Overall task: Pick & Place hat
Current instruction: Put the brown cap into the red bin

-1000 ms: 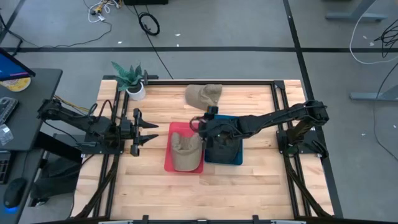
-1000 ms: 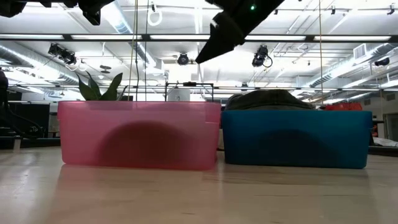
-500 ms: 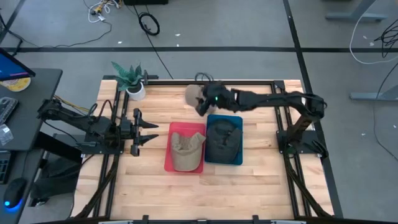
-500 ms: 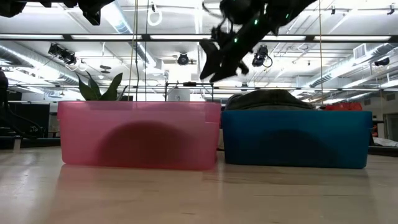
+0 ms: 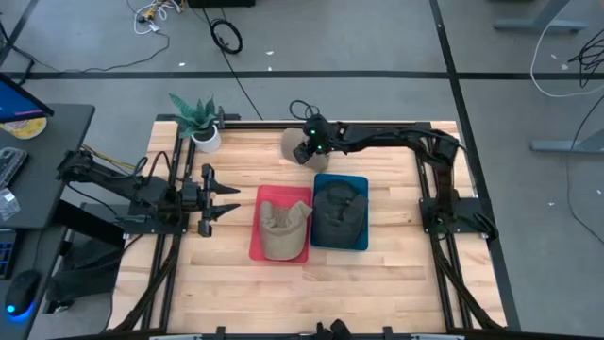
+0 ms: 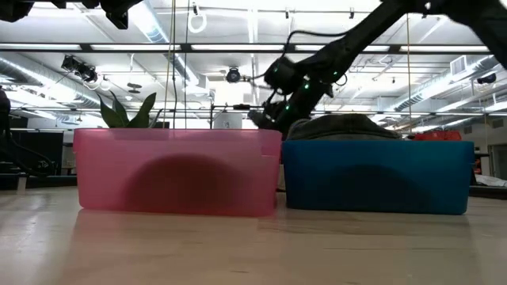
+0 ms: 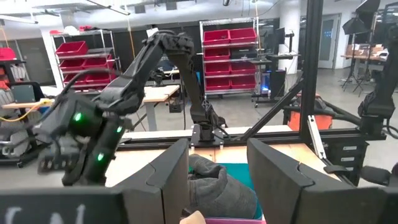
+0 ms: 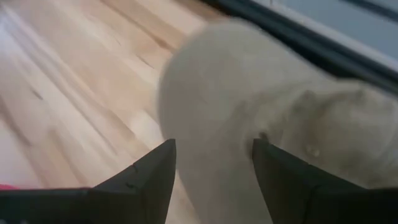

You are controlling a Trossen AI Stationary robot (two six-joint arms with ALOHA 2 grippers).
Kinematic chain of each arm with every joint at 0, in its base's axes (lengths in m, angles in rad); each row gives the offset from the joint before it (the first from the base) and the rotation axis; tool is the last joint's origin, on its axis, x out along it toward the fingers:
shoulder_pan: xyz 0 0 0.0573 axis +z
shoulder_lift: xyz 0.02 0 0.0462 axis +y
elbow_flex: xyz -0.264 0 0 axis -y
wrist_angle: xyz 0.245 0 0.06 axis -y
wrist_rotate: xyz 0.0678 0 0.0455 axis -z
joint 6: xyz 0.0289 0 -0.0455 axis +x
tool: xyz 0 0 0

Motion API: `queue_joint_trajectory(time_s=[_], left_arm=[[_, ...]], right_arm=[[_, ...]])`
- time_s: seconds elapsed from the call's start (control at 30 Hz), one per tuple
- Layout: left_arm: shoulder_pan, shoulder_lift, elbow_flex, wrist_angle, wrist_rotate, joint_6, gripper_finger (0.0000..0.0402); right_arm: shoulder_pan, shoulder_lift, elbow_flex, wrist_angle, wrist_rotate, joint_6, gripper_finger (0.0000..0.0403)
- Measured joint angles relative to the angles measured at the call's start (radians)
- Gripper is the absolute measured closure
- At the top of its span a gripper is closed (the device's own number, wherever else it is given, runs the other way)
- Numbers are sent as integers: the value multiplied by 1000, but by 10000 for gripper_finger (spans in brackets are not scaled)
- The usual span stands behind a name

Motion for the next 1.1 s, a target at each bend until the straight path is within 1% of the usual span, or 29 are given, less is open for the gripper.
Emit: queue_joint_trajectory(time_s=[0.17,0.33,0.4,0.47,0.5,0.57,0.6,0.63,0.67,0.73,0.8,0.9,1.0,1.1], left_arm=[[0,0,0,0,1,4,232],[0,0,0,0,2,-1,232],[0,0,0,1,3,-1,232],[0,0,0,1,3,-1,232],[0,0,0,1,4,-2,232],[0,0,0,1,4,-2,232],[0,0,0,1,4,-2,232],[0,0,0,1,4,-2,232],[0,0,0,1,4,-2,232],[0,0,0,1,4,-2,232],[0,0,0,1,4,-2,232],[0,0,0,0,4,-2,232],[0,0,0,0,4,-2,232],[0,0,0,0,4,-2,232]], right_arm=[[-7,92,99,-158,2,27,188],[-7,128,136,-187,2,29,192],[-7,128,139,-190,8,17,200],[-7,128,139,-197,11,-16,221],[-9,128,139,-207,11,-34,239],[-12,128,140,-237,8,-54,296],[-14,128,141,-255,1,-60,337],[-17,127,141,-271,-11,-81,368],[-18,126,141,-285,-12,-102,383],[-18,119,141,-304,19,-110,389],[-13,97,138,-326,43,-156,397],[12,38,138,-326,42,-238,399],[62,-48,140,-334,15,-328,400],[127,-113,140,-394,-75,-495,401]])
